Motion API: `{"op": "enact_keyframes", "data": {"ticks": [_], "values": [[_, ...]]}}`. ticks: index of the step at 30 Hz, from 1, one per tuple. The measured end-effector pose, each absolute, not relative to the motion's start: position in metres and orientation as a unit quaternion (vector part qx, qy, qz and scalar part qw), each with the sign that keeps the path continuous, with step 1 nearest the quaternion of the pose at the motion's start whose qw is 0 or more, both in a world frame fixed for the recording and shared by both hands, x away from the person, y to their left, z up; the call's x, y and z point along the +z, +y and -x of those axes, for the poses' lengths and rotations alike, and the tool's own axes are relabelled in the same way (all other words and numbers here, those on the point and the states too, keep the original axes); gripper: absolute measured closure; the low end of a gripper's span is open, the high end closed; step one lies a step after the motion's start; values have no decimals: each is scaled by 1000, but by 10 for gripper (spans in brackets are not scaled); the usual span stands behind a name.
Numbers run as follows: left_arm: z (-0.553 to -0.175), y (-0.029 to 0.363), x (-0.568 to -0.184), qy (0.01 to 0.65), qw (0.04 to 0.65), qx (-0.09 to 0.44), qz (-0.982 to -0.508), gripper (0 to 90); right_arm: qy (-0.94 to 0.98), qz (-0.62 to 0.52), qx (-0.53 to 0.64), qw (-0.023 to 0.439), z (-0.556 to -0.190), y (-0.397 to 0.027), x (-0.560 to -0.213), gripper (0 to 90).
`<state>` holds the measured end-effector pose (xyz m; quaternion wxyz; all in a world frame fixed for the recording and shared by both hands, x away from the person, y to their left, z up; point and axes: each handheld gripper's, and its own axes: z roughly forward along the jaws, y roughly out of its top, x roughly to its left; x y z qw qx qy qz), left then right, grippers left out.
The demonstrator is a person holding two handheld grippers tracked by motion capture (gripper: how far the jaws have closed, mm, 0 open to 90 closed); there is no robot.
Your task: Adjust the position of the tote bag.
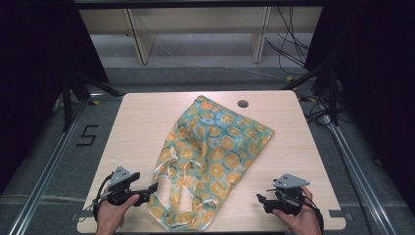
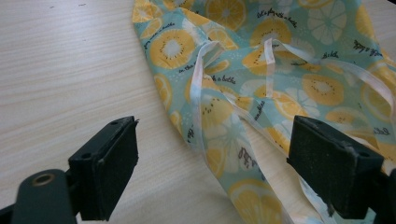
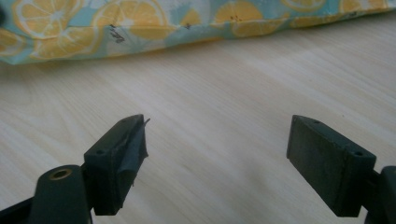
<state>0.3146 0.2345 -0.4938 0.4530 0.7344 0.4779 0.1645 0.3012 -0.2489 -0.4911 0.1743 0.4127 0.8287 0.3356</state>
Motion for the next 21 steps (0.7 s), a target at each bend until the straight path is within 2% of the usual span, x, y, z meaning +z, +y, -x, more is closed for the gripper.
{"op": "enact_keyframes", "data": {"ticks": [9,10,15,18,21], "values": [[-334,224,-491,468,454,157,-742,152,840,-382,338,186,-300,-233,-492,232],[-337,223,-491,466,455,154,-743,152,841,-389,336,170,-299,-228,-490,232],[-354,215,-483,458,442,163,-754,152,845,-365,349,177,-302,-220,-490,231],[-369,210,-480,452,424,169,-766,156,848,-363,350,161,-301,-211,-491,231],[-377,206,-479,446,419,167,-773,157,849,-358,353,165,-301,-209,-492,231]]}}
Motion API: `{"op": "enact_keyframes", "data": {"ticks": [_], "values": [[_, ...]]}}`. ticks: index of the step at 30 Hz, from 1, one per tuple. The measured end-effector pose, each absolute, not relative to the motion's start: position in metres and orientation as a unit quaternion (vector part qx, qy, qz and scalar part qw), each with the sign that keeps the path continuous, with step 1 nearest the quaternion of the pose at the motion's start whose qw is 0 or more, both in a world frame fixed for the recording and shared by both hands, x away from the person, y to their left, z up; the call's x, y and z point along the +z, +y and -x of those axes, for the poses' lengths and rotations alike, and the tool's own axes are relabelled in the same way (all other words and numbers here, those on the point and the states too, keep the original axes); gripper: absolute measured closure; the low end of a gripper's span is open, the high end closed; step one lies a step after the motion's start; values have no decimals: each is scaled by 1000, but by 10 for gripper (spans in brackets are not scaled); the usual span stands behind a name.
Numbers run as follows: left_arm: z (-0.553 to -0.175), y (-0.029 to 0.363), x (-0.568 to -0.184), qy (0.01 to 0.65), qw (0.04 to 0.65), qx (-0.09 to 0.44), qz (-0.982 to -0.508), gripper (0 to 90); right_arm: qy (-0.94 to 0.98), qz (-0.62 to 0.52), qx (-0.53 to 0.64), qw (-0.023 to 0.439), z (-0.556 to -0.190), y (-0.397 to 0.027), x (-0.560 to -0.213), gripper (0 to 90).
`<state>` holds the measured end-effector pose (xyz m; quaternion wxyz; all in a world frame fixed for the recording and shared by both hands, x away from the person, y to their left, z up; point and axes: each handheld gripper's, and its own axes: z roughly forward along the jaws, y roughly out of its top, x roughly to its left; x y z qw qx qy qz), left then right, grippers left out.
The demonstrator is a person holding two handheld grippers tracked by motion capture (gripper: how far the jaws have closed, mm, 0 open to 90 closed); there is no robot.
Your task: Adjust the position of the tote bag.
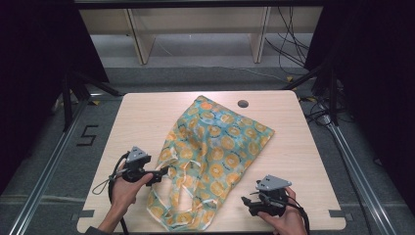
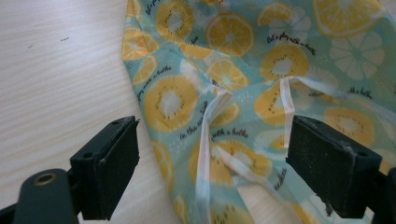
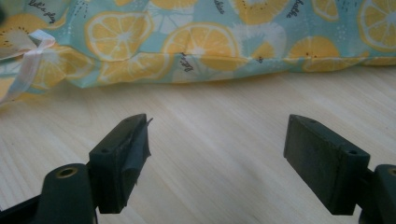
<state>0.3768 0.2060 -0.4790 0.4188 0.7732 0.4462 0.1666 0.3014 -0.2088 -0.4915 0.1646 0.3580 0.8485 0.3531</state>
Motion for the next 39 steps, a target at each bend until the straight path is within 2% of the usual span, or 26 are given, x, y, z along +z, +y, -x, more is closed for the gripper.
{"op": "enact_keyframes", "data": {"ticks": [5,7,12,19,20,22,25,26,27,28,30,34,39], "values": [[-396,196,-482,438,390,162,-794,165,853,-347,349,173,-302,-206,-491,232],[-405,194,-481,425,359,163,-815,180,854,-350,350,160,-302,-205,-491,232],[-426,189,-479,446,368,141,-803,152,853,-354,347,163,-302,-204,-491,233],[-451,181,-483,463,364,127,-798,183,856,-346,346,165,-303,-202,-491,238],[-456,177,-485,459,359,124,-803,250,854,-351,347,162,-302,-201,-491,239],[-457,173,-486,453,356,133,-806,275,855,-347,348,166,-303,-201,-491,240],[-461,169,-488,438,345,137,-819,469,856,-352,345,155,-302,-199,-490,254],[-462,169,-490,438,347,134,-819,469,855,-346,352,159,-303,-200,-490,259],[-463,170,-492,428,342,141,-825,651,853,-347,359,152,-301,-196,-489,259],[-464,171,-493,419,335,151,-830,651,853,-347,359,152,-301,-196,-489,259],[-465,174,-495,412,333,160,-833,792,856,-332,367,153,-299,-190,-487,257],[-466,184,-494,411,341,157,-831,878,859,-321,374,142,-295,-177,-484,253],[-465,182,-493,399,344,155,-836,893,858,-312,386,129,-295,-157,-481,251]]}}
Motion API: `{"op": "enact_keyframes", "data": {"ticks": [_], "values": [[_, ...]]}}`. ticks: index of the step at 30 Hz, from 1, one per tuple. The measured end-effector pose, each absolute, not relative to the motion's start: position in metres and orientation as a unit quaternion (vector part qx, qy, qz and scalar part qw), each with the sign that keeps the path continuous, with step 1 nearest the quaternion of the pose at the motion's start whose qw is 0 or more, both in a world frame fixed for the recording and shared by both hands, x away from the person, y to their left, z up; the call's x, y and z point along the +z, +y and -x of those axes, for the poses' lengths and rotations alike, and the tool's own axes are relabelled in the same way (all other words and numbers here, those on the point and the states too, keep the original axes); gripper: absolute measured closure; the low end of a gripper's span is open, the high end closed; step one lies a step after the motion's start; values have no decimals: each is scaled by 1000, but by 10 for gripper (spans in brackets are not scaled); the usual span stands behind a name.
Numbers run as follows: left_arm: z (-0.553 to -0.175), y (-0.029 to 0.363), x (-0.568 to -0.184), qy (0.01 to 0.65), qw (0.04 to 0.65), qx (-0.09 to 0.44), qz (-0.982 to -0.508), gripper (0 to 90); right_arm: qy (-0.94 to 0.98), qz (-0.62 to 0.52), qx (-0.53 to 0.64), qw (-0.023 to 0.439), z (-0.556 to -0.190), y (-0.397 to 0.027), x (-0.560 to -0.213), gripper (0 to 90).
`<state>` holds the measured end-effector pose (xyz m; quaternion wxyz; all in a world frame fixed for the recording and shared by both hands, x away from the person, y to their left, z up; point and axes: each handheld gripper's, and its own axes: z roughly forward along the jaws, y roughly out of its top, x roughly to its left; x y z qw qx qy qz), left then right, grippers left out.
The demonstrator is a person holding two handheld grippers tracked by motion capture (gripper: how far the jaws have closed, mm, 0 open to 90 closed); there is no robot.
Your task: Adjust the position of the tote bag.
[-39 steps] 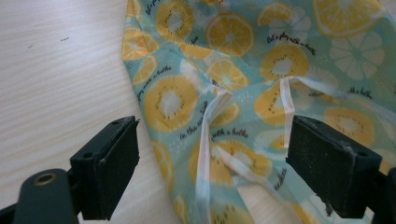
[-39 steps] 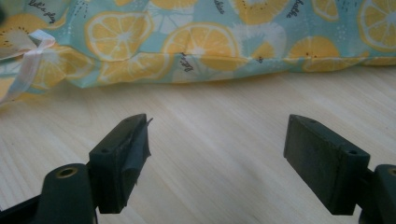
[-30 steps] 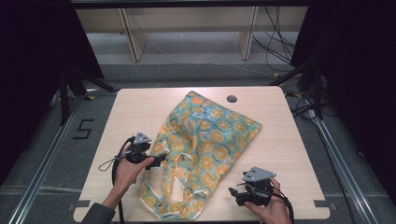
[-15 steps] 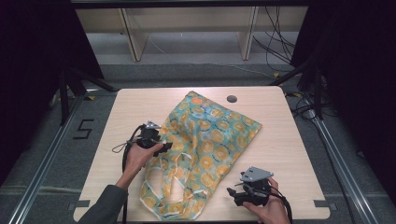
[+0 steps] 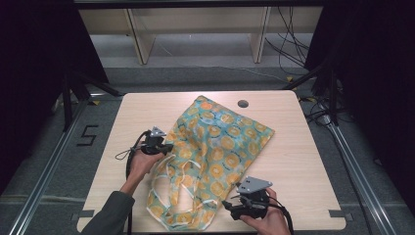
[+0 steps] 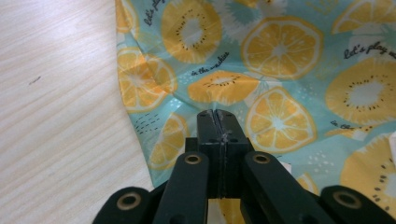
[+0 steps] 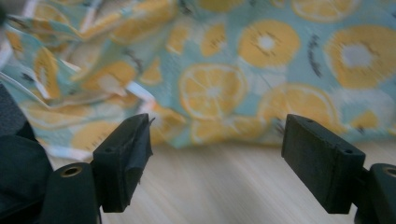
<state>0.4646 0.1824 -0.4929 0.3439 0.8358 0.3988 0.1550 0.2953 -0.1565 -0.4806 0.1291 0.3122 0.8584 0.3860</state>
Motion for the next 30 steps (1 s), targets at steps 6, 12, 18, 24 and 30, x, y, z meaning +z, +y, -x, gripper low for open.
{"op": "enact_keyframes", "data": {"ticks": [6,12,18,24,30], "values": [[-463,180,-491,392,357,157,-833,892,882,-269,364,135,-296,-125,-484,301],[-462,187,-491,398,364,143,-830,893,897,-254,330,145,-302,-113,-492,578],[-452,191,-490,392,387,134,-824,895,901,-243,324,158,-312,-125,-492,846],[-435,188,-485,378,397,126,-827,895,897,-252,315,179,-323,-153,-483,876],[-410,168,-488,344,400,103,-843,895,879,-293,320,195,-332,-194,-473,879]]}}
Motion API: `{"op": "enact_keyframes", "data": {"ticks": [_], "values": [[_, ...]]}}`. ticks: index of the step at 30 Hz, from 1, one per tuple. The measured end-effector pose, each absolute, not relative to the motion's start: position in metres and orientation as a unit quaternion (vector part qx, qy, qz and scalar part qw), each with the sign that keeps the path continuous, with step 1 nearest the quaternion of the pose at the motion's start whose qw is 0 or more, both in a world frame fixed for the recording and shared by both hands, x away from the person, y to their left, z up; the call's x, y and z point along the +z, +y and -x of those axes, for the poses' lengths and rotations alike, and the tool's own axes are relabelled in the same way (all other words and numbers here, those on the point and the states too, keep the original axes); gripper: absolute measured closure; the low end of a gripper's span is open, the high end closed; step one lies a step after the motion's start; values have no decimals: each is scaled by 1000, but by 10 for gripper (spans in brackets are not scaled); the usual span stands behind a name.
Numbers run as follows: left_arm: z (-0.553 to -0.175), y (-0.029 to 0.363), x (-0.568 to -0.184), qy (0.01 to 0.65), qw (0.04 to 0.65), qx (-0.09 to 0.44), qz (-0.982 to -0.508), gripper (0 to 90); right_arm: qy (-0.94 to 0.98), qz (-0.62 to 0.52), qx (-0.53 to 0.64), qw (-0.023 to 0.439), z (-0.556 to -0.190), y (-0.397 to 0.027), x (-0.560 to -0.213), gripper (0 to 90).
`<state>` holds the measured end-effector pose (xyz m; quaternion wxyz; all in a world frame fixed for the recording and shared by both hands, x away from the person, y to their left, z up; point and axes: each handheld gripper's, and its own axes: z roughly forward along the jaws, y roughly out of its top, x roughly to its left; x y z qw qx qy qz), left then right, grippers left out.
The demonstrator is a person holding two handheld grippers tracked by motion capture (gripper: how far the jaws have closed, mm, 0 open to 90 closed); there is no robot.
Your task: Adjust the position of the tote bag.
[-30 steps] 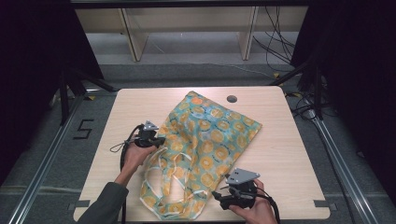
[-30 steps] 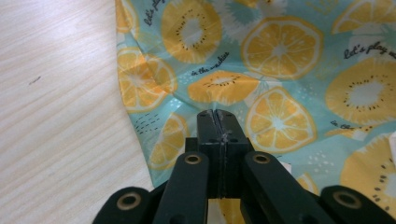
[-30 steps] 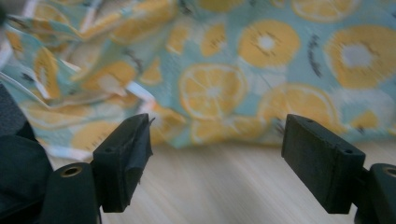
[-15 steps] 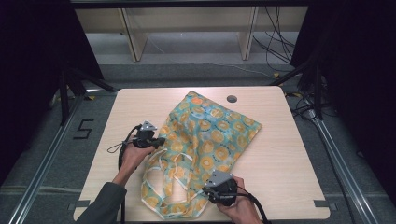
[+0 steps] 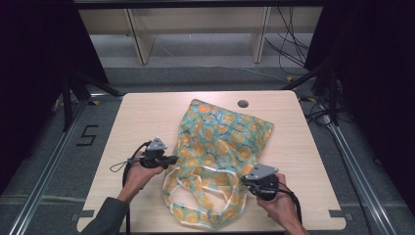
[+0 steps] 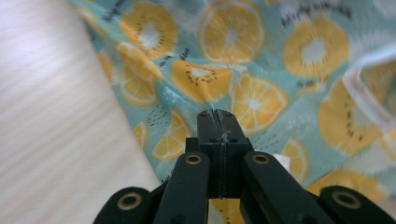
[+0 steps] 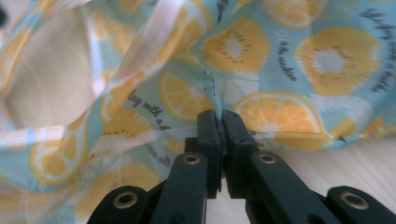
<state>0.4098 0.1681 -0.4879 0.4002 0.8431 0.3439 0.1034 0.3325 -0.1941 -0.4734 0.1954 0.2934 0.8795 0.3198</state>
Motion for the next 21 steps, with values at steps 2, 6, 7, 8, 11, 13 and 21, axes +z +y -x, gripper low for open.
{"op": "enact_keyframes", "data": {"ticks": [2,6,7,8,11,13,21], "values": [[-397,157,-488,319,393,102,-856,896,873,-304,325,201,-333,-209,-468,880],[-376,146,-488,294,394,96,-866,896,863,-313,330,221,-332,-236,-464,880],[-372,144,-487,288,393,92,-868,896,862,-318,329,219,-332,-240,-464,880],[-368,143,-488,287,397,86,-867,896,859,-326,329,220,-330,-245,-464,880],[-359,139,-490,283,399,72,-869,896,858,-322,331,223,-329,-253,-465,880],[-352,135,-491,280,399,67,-871,896,858,-334,326,214,-330,-255,-465,880],[-348,135,-490,285,399,91,-867,788,855,-338,331,211,-336,-259,-468,878]]}}
